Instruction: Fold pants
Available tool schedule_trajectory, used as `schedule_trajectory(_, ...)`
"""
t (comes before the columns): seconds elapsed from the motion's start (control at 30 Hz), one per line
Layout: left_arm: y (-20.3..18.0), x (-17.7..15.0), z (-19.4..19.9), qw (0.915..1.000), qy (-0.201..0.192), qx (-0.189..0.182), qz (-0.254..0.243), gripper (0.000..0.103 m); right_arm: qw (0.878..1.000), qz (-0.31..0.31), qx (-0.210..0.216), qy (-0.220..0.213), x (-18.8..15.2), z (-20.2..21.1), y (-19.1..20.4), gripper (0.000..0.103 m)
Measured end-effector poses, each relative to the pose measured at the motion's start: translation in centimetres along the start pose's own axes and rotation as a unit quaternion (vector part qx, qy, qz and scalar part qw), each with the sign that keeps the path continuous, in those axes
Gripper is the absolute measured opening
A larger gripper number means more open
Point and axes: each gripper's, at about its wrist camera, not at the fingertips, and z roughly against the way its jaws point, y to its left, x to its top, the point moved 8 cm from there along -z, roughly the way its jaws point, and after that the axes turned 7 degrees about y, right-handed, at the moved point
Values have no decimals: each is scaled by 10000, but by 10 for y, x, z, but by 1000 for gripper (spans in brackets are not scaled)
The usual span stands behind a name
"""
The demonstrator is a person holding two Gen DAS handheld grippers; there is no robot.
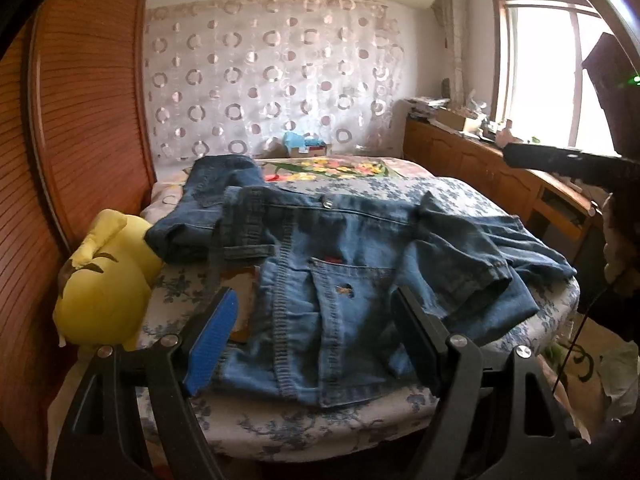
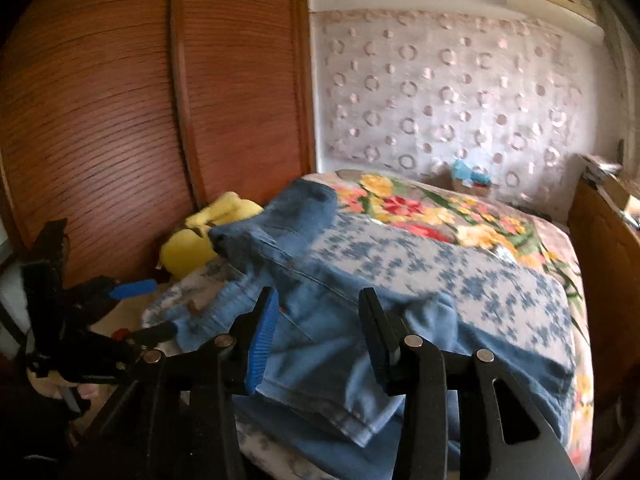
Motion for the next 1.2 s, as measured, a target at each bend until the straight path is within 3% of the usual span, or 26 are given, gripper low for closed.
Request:
schedule_trajectory(0.2, -30, -6, -16, 9993, 160, -247, -225, 79, 9988, -266, -260, 318, -23, -3, -10, 43)
schedule_trajectory(0.47, -59, -27, -51, 9957, 531, -581, -498, 77, 9955, -581, -204, 726, -48, -20, 3, 44)
schedule_trajectory(0.63, -61, -33, -65, 9944, 702, -610, -501, 57, 9933, -779, -160, 837, -51, -23, 7, 45)
schedule_trajectory(0.83, -62, -34, -73, 9927, 830, -674, -550, 18, 9902, -912, 136, 1053, -53, -33, 12, 45)
schedule_trajectory(0.93, -60, -27, -64, 9940, 689, -680, -504, 15, 9903, -839, 391, 1036, -43, -35, 22, 9)
schedule_trajectory(1.2, -28, 4, 3, 9986, -36, -455, -275, 12, 9968, -388, 648, 258, 48, -4, 56, 6)
